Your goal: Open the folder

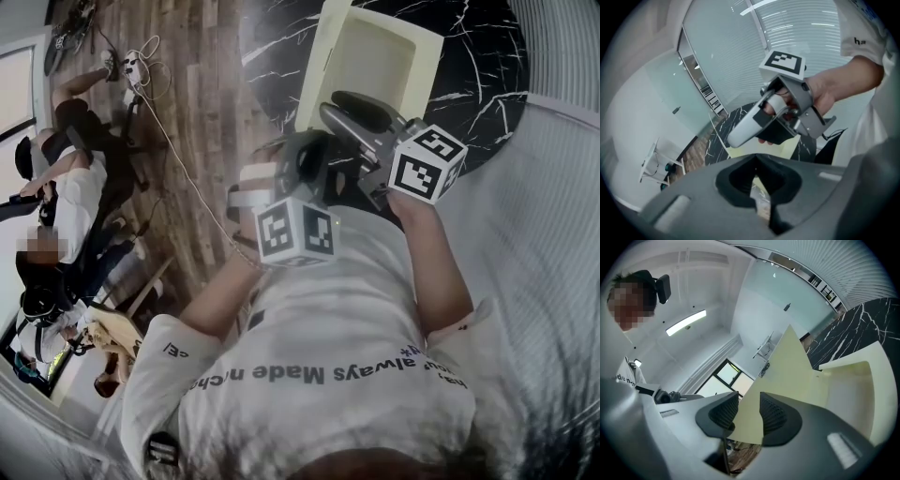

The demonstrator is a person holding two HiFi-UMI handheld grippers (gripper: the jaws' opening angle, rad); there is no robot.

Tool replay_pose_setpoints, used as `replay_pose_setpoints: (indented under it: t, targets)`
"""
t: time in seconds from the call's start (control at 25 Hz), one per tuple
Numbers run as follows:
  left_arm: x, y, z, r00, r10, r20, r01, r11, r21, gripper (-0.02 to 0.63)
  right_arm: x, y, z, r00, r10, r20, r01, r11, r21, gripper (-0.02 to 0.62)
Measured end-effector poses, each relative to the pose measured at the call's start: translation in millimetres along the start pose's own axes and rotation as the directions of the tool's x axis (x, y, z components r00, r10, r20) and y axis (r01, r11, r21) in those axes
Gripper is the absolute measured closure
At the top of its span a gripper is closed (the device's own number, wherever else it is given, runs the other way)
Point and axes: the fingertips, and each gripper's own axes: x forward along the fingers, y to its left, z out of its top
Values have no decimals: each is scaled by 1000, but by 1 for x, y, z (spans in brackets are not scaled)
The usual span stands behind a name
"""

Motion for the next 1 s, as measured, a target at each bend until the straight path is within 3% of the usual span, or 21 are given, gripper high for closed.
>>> replay_pose_setpoints:
  t: [0.48,1.0]
  targets:
    - [-10,58,-62,977,170,-125,-173,985,-8,604,-14,0,9,996,-85,11,86,992,-88,488]
    - [5,119,-149,903,299,-309,-317,948,-9,604,-47,23,22,984,-174,32,177,969,-174,503]
